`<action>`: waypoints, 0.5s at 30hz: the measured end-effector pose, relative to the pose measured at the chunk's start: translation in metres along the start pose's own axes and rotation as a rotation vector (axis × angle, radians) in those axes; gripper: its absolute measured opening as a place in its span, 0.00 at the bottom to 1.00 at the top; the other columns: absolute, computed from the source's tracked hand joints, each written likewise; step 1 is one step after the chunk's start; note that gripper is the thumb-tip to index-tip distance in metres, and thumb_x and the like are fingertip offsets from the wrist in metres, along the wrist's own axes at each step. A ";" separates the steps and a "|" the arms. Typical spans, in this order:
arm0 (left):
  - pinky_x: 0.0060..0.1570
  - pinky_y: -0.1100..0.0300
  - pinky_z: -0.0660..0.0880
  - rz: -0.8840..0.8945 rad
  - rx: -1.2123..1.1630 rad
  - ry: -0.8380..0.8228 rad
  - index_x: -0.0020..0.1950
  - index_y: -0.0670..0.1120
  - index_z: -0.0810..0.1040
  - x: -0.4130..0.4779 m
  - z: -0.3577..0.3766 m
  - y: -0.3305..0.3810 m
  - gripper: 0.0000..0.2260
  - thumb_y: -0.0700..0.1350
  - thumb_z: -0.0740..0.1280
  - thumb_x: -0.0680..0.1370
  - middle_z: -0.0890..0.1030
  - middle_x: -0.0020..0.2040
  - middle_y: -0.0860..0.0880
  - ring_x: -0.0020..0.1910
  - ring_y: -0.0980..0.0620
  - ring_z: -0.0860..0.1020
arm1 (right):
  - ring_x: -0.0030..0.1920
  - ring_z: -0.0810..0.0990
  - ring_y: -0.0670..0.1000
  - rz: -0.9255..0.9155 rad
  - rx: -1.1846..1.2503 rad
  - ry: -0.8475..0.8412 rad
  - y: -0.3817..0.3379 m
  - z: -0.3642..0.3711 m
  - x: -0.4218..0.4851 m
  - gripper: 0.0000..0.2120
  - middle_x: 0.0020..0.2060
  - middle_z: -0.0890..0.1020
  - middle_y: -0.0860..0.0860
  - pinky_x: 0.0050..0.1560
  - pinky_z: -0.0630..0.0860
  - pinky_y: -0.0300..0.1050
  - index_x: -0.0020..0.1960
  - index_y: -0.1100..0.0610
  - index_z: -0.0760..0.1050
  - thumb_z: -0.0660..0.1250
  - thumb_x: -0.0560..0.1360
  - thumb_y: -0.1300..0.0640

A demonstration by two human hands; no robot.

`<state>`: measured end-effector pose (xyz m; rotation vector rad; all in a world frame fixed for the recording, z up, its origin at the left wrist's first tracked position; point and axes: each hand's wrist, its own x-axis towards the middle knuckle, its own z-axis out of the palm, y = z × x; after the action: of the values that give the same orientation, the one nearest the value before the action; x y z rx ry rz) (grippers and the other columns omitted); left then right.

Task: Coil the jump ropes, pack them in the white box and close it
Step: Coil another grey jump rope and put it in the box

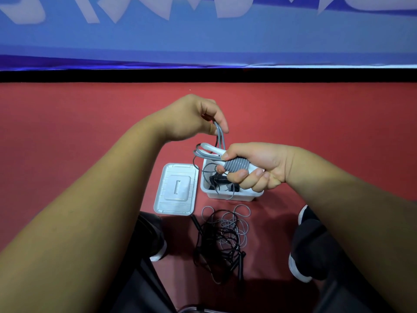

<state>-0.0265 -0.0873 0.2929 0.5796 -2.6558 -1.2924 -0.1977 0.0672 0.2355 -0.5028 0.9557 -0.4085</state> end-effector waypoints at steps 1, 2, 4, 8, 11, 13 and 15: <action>0.52 0.60 0.75 0.008 0.043 -0.010 0.49 0.53 0.88 -0.001 -0.001 0.001 0.12 0.35 0.76 0.75 0.81 0.47 0.53 0.46 0.51 0.79 | 0.22 0.55 0.42 0.004 0.007 0.046 0.000 0.001 0.001 0.11 0.32 0.65 0.47 0.23 0.46 0.35 0.50 0.52 0.74 0.68 0.74 0.46; 0.54 0.60 0.75 0.009 0.077 -0.020 0.50 0.54 0.88 -0.001 -0.003 0.001 0.14 0.35 0.76 0.75 0.81 0.49 0.52 0.48 0.51 0.80 | 0.22 0.54 0.42 0.004 0.019 0.089 -0.001 0.001 0.002 0.11 0.32 0.65 0.47 0.22 0.46 0.35 0.50 0.52 0.73 0.68 0.74 0.46; 0.56 0.62 0.76 -0.001 0.109 -0.036 0.54 0.54 0.88 -0.002 -0.006 0.000 0.16 0.34 0.75 0.75 0.82 0.51 0.50 0.51 0.52 0.80 | 0.23 0.55 0.42 -0.008 0.055 0.171 -0.002 -0.001 0.004 0.11 0.33 0.66 0.47 0.20 0.48 0.34 0.53 0.52 0.71 0.66 0.77 0.47; 0.56 0.57 0.79 -0.053 0.138 -0.044 0.57 0.52 0.87 -0.004 -0.009 -0.002 0.15 0.35 0.75 0.76 0.85 0.51 0.50 0.49 0.50 0.82 | 0.23 0.57 0.42 -0.057 0.140 0.296 -0.004 -0.005 0.007 0.11 0.34 0.68 0.48 0.18 0.52 0.33 0.52 0.52 0.68 0.66 0.81 0.46; 0.49 0.63 0.79 -0.150 0.150 -0.058 0.57 0.50 0.85 -0.004 -0.010 -0.006 0.15 0.34 0.75 0.76 0.87 0.48 0.53 0.43 0.57 0.82 | 0.24 0.58 0.42 -0.126 0.214 0.370 -0.004 -0.008 0.009 0.13 0.34 0.70 0.49 0.19 0.53 0.33 0.49 0.52 0.69 0.68 0.81 0.45; 0.48 0.60 0.82 -0.235 0.149 -0.037 0.57 0.47 0.84 -0.003 -0.007 -0.012 0.13 0.36 0.78 0.75 0.87 0.47 0.49 0.42 0.55 0.84 | 0.25 0.59 0.43 -0.189 0.255 0.417 -0.005 -0.010 0.011 0.15 0.34 0.71 0.49 0.20 0.53 0.33 0.51 0.53 0.69 0.69 0.81 0.43; 0.40 0.61 0.81 -0.332 0.062 -0.023 0.58 0.44 0.83 -0.004 -0.002 -0.018 0.13 0.38 0.79 0.75 0.85 0.43 0.47 0.37 0.56 0.82 | 0.26 0.59 0.43 -0.247 0.294 0.437 -0.006 -0.010 0.014 0.19 0.34 0.71 0.49 0.20 0.55 0.33 0.52 0.53 0.70 0.71 0.80 0.39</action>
<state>-0.0175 -0.0973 0.2803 1.0582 -2.7092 -1.3006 -0.1996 0.0526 0.2250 -0.2651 1.2315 -0.8933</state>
